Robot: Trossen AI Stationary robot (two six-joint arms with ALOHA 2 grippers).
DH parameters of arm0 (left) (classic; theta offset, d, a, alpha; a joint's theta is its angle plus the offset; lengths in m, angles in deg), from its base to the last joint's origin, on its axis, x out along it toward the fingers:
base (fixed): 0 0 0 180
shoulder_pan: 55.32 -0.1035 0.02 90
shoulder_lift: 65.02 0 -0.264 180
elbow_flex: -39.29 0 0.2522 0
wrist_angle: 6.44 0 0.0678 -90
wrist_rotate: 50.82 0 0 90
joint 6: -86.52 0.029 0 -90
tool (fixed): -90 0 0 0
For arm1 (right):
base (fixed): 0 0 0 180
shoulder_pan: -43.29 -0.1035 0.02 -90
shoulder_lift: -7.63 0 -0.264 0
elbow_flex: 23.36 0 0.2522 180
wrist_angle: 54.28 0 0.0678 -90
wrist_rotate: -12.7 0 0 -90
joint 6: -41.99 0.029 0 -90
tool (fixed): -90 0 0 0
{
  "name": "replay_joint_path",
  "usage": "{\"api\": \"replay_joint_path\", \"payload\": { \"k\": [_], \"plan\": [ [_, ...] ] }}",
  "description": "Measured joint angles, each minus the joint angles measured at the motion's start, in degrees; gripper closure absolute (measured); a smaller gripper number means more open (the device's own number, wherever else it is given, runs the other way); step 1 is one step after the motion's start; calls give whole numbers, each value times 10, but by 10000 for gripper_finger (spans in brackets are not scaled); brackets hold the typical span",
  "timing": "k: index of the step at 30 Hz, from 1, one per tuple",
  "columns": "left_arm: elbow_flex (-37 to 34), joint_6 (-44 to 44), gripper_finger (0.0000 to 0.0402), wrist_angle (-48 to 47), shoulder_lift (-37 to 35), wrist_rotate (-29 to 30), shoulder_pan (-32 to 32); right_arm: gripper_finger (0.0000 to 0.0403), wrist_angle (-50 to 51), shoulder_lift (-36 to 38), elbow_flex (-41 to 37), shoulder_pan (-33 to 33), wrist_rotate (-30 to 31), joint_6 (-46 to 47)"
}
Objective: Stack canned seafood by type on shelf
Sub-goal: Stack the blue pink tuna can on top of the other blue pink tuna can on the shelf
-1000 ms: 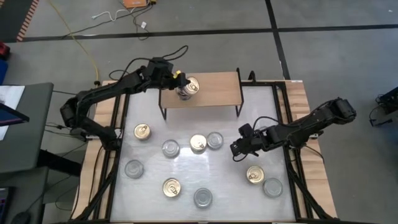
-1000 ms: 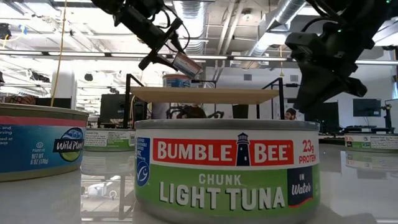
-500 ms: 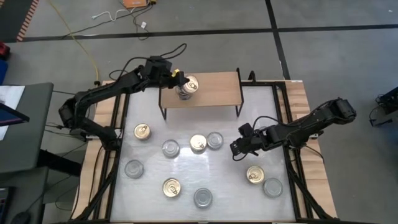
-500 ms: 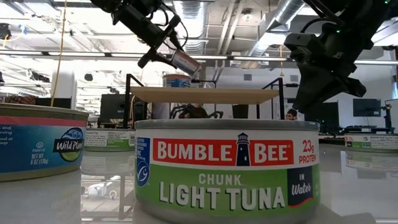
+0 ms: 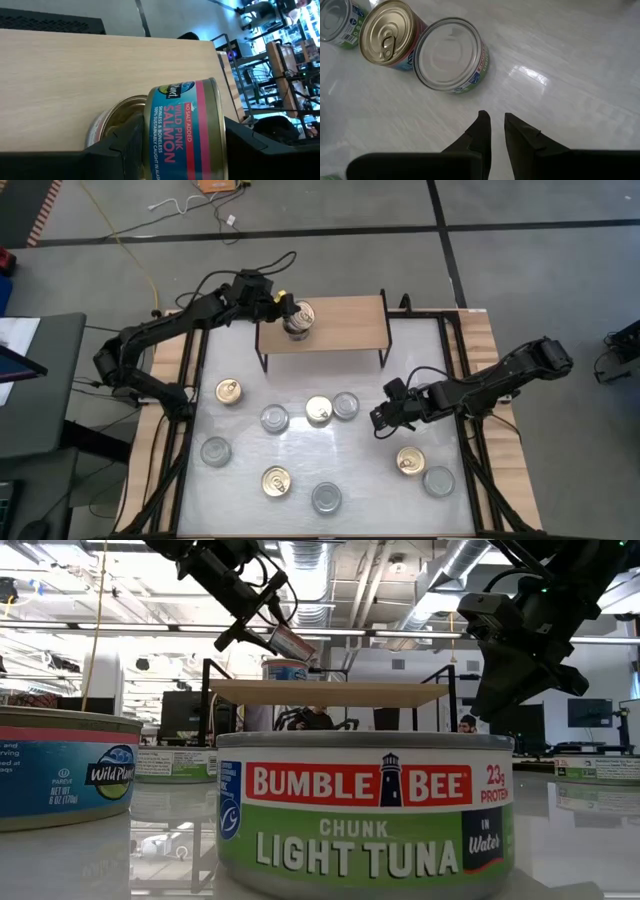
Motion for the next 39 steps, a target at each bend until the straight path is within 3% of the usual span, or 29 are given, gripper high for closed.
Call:
{"api": "replay_joint_path", "payload": {
  "k": [17, 29, 34, 39],
  "plan": [
    [0, -15, 186, -7, 0, -2, 10, 321, 0, 0, 0, 0, 0, -2],
    [0, -4, 123, -14, 1, -1, 10, 321, 0, 0, 0, 0, 0, -2],
    [0, 13, 121, -19, 1, -21, 10, 321, 0, 0, 0, 0, 0, -4],
    [0, 0, 121, -41, 1, 5, 9, 321, 0, 0, 0, 4, 0, -9]
  ]
}}
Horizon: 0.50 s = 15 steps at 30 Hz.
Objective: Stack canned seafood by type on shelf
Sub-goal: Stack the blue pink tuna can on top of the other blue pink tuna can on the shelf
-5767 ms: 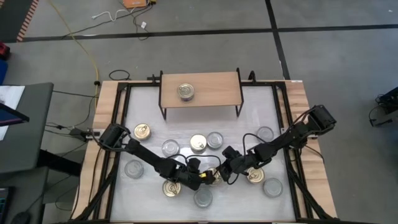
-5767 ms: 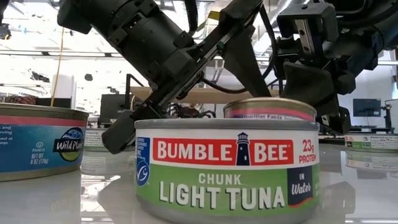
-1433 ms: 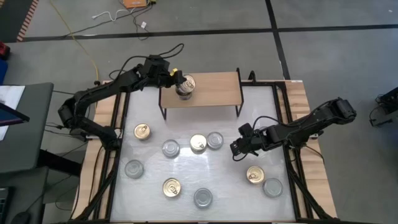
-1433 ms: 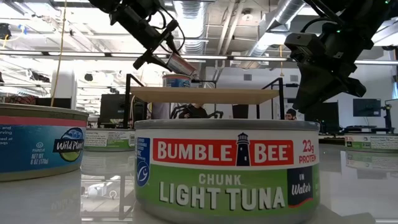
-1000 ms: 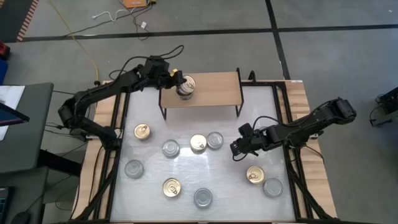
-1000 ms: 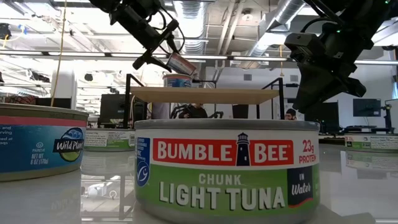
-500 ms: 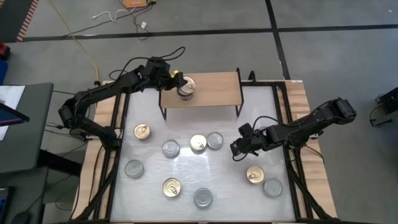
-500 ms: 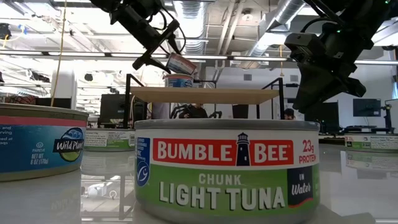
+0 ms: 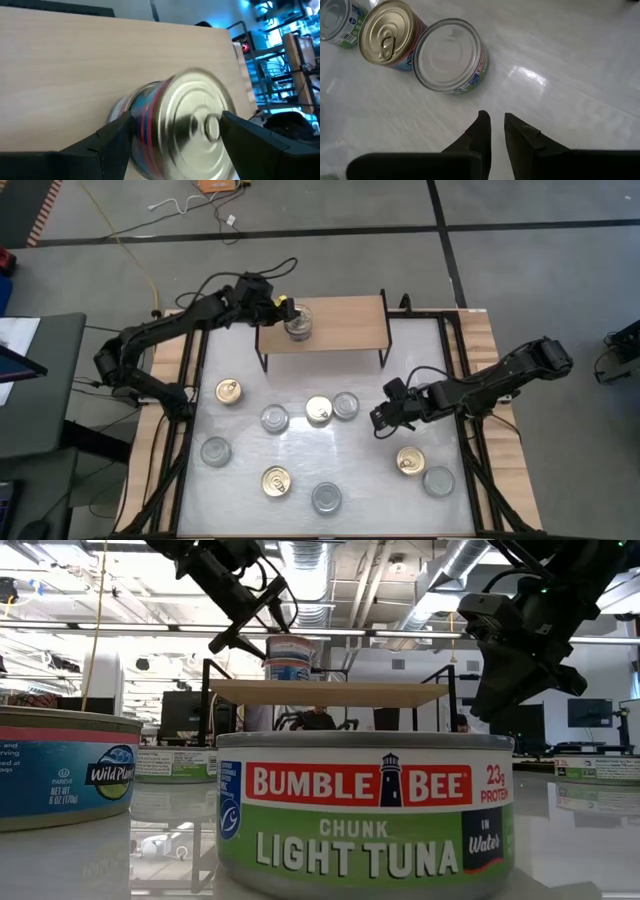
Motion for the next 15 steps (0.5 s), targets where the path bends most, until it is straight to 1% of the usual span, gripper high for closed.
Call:
{"api": "replay_joint_path", "payload": {
  "k": [7, 12, 15],
  "plan": [
    [3, 7, 121, -12, -2, 7, 1, 321, 0, 0, 0, 3, 0, -2],
    [24, 29, 121, -20, -3, 9, 0, 321, 0, 0, 0, 3, 0, -2],
    [31, 52, 121, -33, -15, 9, 0, 321, 0, 0, 0, 3, 0, -2]
  ]
}}
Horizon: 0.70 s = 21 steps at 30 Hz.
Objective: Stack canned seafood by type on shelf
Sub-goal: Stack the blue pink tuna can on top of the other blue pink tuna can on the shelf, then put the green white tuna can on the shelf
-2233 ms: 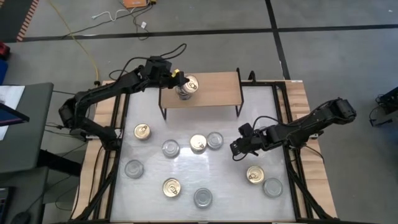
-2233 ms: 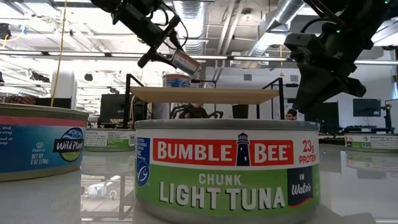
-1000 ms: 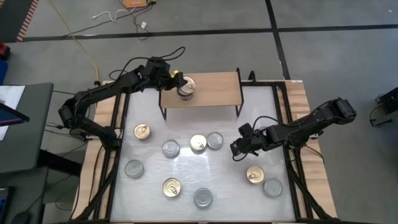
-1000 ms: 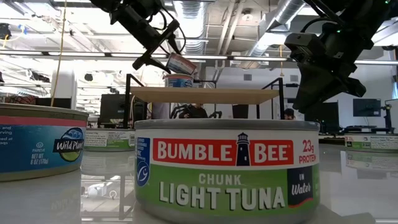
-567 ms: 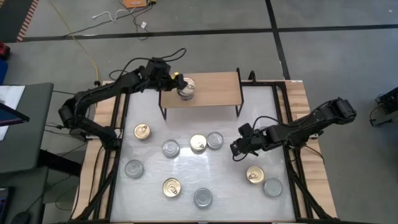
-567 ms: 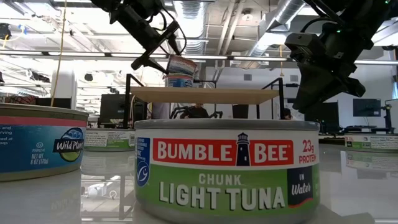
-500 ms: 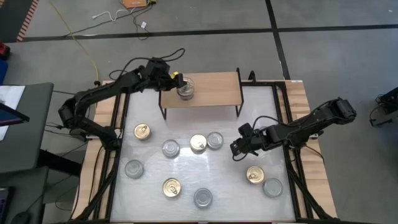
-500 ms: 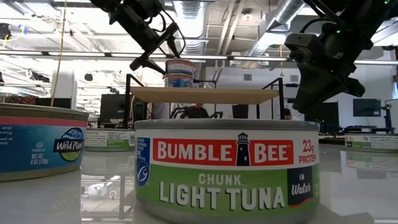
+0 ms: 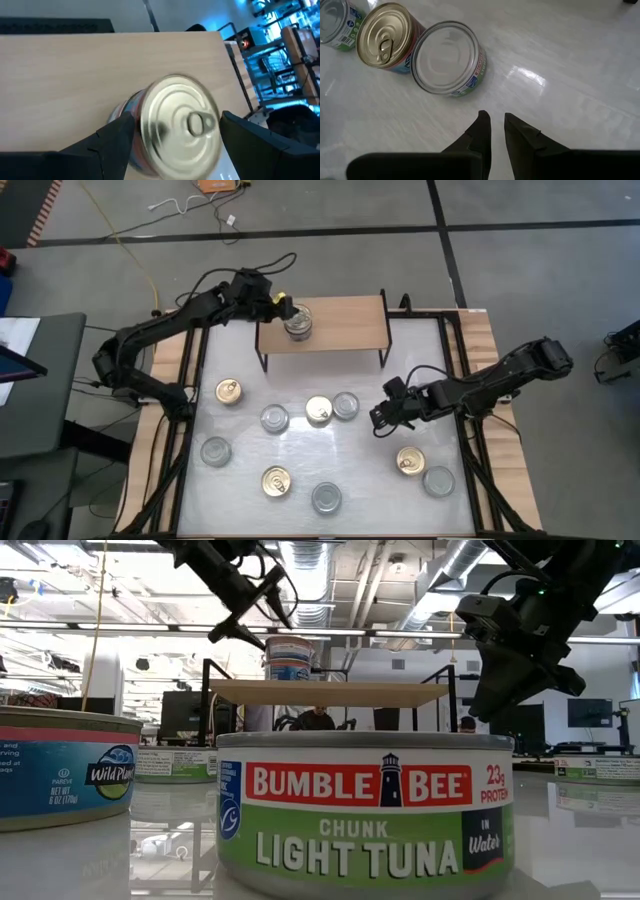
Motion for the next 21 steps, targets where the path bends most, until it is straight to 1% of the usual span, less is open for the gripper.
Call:
{"api": "replay_joint_path", "payload": {
  "k": [2, 5, 9, 11, 14, 17, 19, 21],
  "plan": [
    [1, 23, 121, -12, -14, -1, 0, 321, 0, 0, 0, -1, 0, 0],
    [1, 70, 121, -72, -42, -1, 0, 321, 0, 0, 0, -3, -1, 0],
    [1, 79, 121, -170, -87, 3, 10, 321, 0, 0, 0, -12, -4, -2],
    [-7, 98, 121, -189, -110, 14, 30, 321, 0, 0, 0, -18, -5, -3],
    [-27, 106, 121, -185, -145, 39, 84, 321, 0, 0, 0, -26, -5, -5],
    [-50, 113, 121, -181, -171, 74, 166, 321, 0, 0, 0, -37, -7, -12],
    [-78, 83, 121, -157, -181, 121, 237, 321, -1, 0, 0, -45, -22, -21],
    [-109, 47, 121, -113, -182, 182, 315, 321, 0, 0, 0, -54, -41, -32]
  ]
}}
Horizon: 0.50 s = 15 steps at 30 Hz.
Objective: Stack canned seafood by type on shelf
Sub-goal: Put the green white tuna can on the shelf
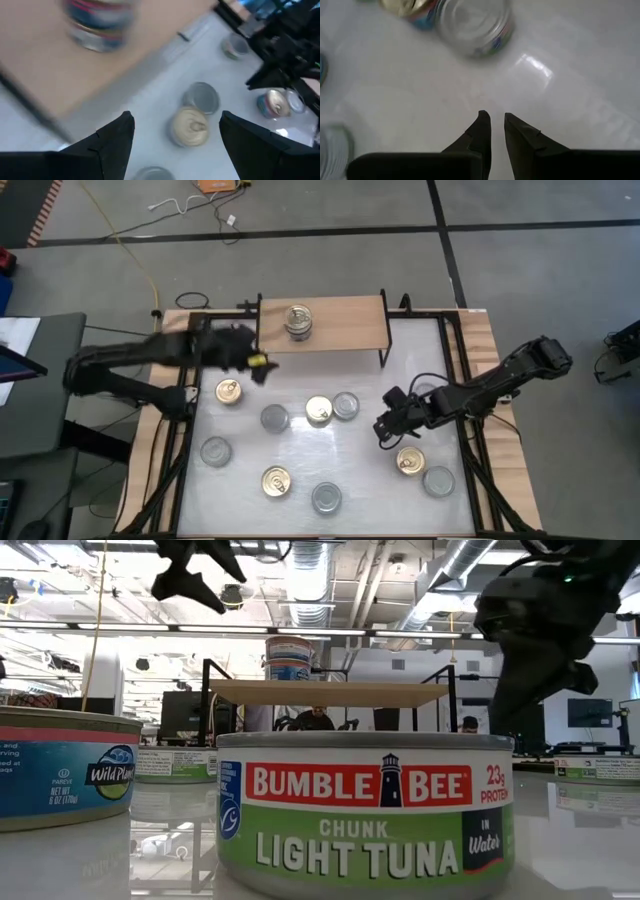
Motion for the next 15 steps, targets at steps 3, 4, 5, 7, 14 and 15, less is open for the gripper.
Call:
{"api": "replay_joint_path", "payload": {
  "k": [3, 4, 5, 7, 14, 15],
  "plan": [
    [-49, -29, 121, 81, 10, 79, 106, 321, 0, 0, 0, -19, -14, -2],
    [-62, -31, 121, 107, 15, 96, 135, 321, 0, 0, 0, -27, -15, -2],
    [-74, -32, 121, 124, 21, 103, 160, 321, 1, 0, 0, -34, -19, -3],
    [-92, -37, 121, 141, 37, 106, 202, 321, 3, 0, 0, -48, -24, -3],
    [-94, -56, 121, 172, 114, 88, 306, 321, 5, 0, 0, -73, -25, -43],
    [-94, -51, 121, 185, 127, 80, 317, 321, 4, 0, 0, -74, -25, -57]
  ]
}}
